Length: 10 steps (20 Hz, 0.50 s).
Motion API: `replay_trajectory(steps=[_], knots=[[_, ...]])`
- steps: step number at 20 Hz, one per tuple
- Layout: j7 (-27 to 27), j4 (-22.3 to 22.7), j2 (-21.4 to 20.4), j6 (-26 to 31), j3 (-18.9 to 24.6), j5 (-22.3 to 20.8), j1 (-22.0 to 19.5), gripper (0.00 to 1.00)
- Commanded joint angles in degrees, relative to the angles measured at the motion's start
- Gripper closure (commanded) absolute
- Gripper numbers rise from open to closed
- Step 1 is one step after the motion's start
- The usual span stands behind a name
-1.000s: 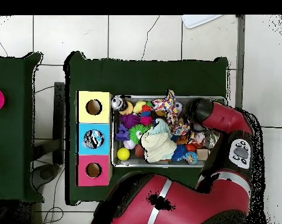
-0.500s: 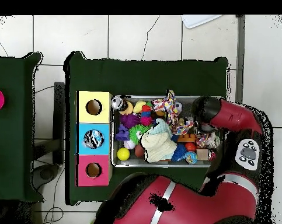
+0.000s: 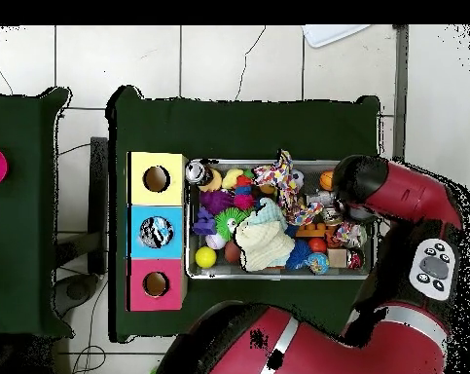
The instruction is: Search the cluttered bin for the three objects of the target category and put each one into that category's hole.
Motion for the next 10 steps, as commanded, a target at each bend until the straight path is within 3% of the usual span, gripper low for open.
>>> replay_trajectory(steps=[1,6,10], knots=[[5.9,1.3,-1.5,5.2,3.0,-0.6,-0.7,0.0],[9.9,3.2,-2.2,9.6,3.7,2.3,-0.1,0.0],[16.5,6.9,-3.0,12.7,2.6,5.0,1.3,0.0]])
